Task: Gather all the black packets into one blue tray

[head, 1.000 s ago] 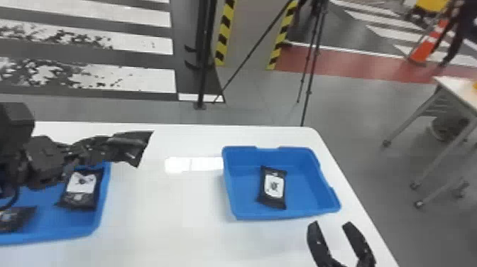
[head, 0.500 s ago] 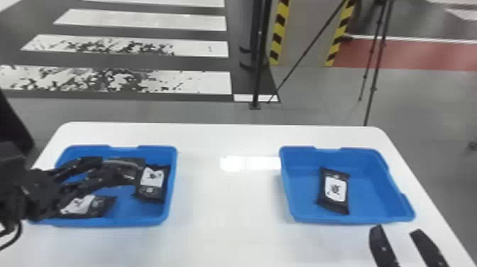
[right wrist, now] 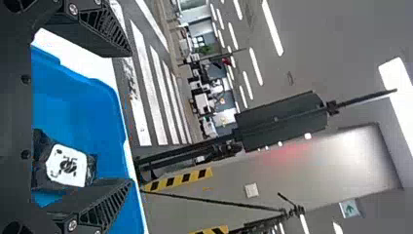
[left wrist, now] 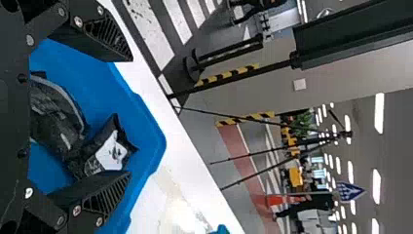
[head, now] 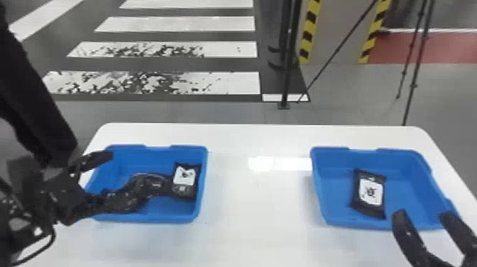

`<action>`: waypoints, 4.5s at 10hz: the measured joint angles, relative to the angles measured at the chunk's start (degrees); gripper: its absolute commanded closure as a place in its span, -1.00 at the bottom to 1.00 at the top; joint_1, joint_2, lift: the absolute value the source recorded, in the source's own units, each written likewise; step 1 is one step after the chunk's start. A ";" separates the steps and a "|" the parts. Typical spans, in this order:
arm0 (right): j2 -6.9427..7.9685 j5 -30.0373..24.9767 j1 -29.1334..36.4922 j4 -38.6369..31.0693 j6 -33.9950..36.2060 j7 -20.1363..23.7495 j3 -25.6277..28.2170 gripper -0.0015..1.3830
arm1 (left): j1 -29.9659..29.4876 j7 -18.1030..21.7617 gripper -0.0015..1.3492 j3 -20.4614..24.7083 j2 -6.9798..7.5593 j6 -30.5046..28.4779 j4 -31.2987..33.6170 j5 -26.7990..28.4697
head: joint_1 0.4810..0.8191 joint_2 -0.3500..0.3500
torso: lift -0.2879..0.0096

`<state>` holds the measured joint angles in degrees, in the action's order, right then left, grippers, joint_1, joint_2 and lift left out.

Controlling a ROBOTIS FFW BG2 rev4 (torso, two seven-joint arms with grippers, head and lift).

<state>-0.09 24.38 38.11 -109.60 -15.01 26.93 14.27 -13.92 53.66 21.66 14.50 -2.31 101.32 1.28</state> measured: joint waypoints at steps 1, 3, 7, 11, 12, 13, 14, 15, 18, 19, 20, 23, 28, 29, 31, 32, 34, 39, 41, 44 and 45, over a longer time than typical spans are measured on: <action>0.00 -1.84 -0.57 -1.74 2.51 0.01 0.02 -0.85 | -3.84 -1.19 -0.73 0.42 -0.98 2.10 2.75 -3.30 | 0.27 0.08 | 0.20; 0.00 -5.30 -1.67 -4.82 8.73 0.03 0.49 -0.85 | -16.27 -8.28 -0.71 2.94 -4.66 4.44 14.23 -9.29 | 0.27 0.13 | 0.20; -0.91 -9.47 -7.05 -8.17 27.75 1.76 2.43 -0.85 | -35.45 -19.46 -0.63 2.59 -10.01 15.48 25.87 -22.74 | 0.27 0.16 | 0.20; -1.41 -16.60 -18.11 0.01 43.73 7.12 7.60 -0.79 | -41.30 -21.42 -0.63 -1.54 -10.13 19.09 25.94 -31.58 | 0.27 -0.02 | 0.20; -1.70 -19.50 -21.52 3.10 46.24 7.99 9.04 -0.79 | -42.02 -21.81 -0.63 -2.69 -9.80 19.43 25.83 -33.47 | 0.27 -0.14 | 0.20; -2.22 -21.42 -24.20 5.25 48.10 8.05 9.38 -0.79 | -42.02 -21.86 -0.63 -3.54 -9.38 19.39 25.54 -34.59 | 0.27 -0.18 | 0.20; -2.72 -22.38 -26.39 7.21 49.08 8.05 9.20 -0.79 | -41.51 -21.77 -0.62 -4.52 -8.83 19.24 25.02 -35.40 | 0.27 -0.22 | 0.20; -3.27 -22.70 -28.23 8.86 49.80 8.05 8.44 -0.79 | -40.92 -21.76 -0.61 -5.77 -8.08 19.22 24.31 -36.37 | 0.27 -0.24 | 0.20; -4.10 -22.64 -33.10 14.39 50.92 8.14 4.97 -0.79 | -38.94 -21.67 -0.61 -9.37 -6.05 19.80 22.00 -39.15 | 0.27 -0.18 | 0.20; -4.21 -22.66 -34.27 16.17 51.02 8.31 4.50 -0.78 | -38.18 -21.57 -0.61 -10.28 -5.55 19.88 21.38 -39.67 | 0.27 -0.18 | 0.20; -4.29 -22.78 -34.93 17.06 51.33 8.46 4.24 -0.68 | -37.56 -21.34 -0.60 -10.84 -5.19 19.89 20.91 -40.05 | 0.27 -0.18 | 0.20; -4.55 -23.45 -35.44 18.07 53.95 9.13 4.04 0.07 | -36.21 -20.41 -0.58 -11.29 -4.88 19.83 19.38 -40.55 | 0.27 -0.18 | 0.20; -4.81 -29.20 -36.69 17.71 60.05 9.79 2.67 0.92 | -34.53 -19.47 -0.56 -12.14 -4.34 19.43 17.77 -41.25 | 0.27 -0.21 | 0.20; -4.89 -31.64 -37.23 17.26 60.86 10.19 2.30 0.88 | -34.24 -19.25 -0.55 -12.19 -4.31 19.35 17.50 -41.39 | 0.27 -0.23 | 0.20; -4.91 -34.50 -37.33 15.19 61.48 10.24 1.97 0.88 | -33.55 -18.75 -0.55 -12.28 -4.30 19.22 16.83 -41.51 | 0.27 -0.26 | 0.20; -4.88 -34.87 -36.64 13.21 60.91 10.19 2.00 0.88 | -33.15 -18.45 -0.56 -12.28 -4.29 19.27 16.74 -41.63 | 0.27 -0.28 | 0.20; -4.62 -34.69 -33.91 5.39 59.85 10.21 2.33 0.88 | -31.34 -17.38 -0.56 -12.37 -3.94 18.87 16.73 -42.00 | 0.27 -0.29 | 0.20; -4.61 -31.10 -25.34 -20.07 59.16 10.84 -4.47 0.88 | -20.31 -10.12 -0.56 -13.59 -1.64 2.16 16.72 -45.27 | 0.27 -0.19 | 0.20; -5.21 -29.71 -23.50 -25.55 59.09 11.63 -10.41 0.88 | -14.01 -8.21 -0.56 -13.77 -1.32 -6.48 16.47 -45.56 | 0.27 0.00 | 0.20; -6.34 -28.84 -22.85 -29.21 58.98 13.47 -17.15 0.88 | -4.83 -7.96 -0.55 -17.84 -1.20 -9.74 12.66 -48.61 | 0.27 0.16 | 0.20; -6.84 -29.00 -23.10 -29.79 58.82 14.11 -19.28 0.88 | -1.44 -7.96 -0.54 -20.92 -1.09 -10.16 10.11 -51.70 | 0.27 0.17 | 0.20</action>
<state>-6.93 -4.62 15.00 -139.39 43.81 41.04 -5.01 -15.36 45.70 0.74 13.41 -12.47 111.44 -50.42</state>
